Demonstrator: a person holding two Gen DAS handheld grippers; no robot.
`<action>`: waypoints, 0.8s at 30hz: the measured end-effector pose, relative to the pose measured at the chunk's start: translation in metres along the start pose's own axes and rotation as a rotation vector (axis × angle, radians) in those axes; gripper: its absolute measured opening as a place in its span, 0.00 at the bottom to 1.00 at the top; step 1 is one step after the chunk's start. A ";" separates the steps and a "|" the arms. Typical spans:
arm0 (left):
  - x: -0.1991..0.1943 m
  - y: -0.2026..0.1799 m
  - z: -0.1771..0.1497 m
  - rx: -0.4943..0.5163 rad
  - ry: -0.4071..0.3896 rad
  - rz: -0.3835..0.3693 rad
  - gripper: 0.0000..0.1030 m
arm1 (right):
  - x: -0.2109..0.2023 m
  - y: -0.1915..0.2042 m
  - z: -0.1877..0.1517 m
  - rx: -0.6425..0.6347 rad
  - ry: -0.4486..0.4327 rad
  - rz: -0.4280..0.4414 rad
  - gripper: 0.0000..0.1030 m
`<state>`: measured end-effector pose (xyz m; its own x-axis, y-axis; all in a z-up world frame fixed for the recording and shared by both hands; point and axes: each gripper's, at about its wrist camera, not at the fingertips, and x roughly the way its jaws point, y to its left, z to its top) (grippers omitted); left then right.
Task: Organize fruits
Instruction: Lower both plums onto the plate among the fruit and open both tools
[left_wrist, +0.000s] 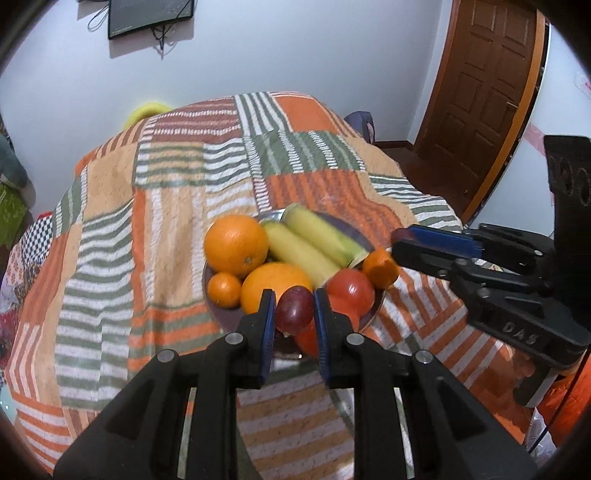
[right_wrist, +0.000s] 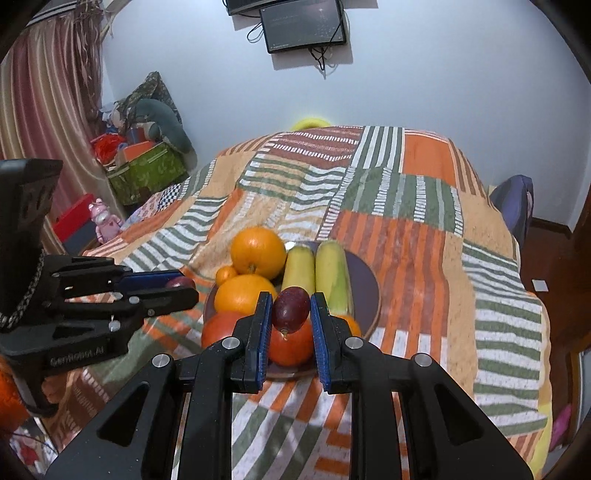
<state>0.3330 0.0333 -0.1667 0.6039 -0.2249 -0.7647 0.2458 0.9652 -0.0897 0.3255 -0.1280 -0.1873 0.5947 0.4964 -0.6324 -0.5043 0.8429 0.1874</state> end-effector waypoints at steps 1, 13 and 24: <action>0.002 -0.002 0.002 0.004 -0.001 0.001 0.20 | 0.002 -0.001 0.001 0.001 -0.001 -0.002 0.19; 0.034 -0.009 0.013 -0.025 0.016 -0.008 0.20 | 0.018 -0.012 0.003 0.031 0.010 -0.026 0.19; 0.052 -0.006 0.012 -0.071 0.030 -0.025 0.20 | 0.033 -0.022 -0.001 0.053 0.039 -0.006 0.19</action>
<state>0.3717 0.0138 -0.1983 0.5748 -0.2459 -0.7804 0.2055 0.9666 -0.1533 0.3559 -0.1301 -0.2130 0.5720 0.4841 -0.6622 -0.4667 0.8560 0.2226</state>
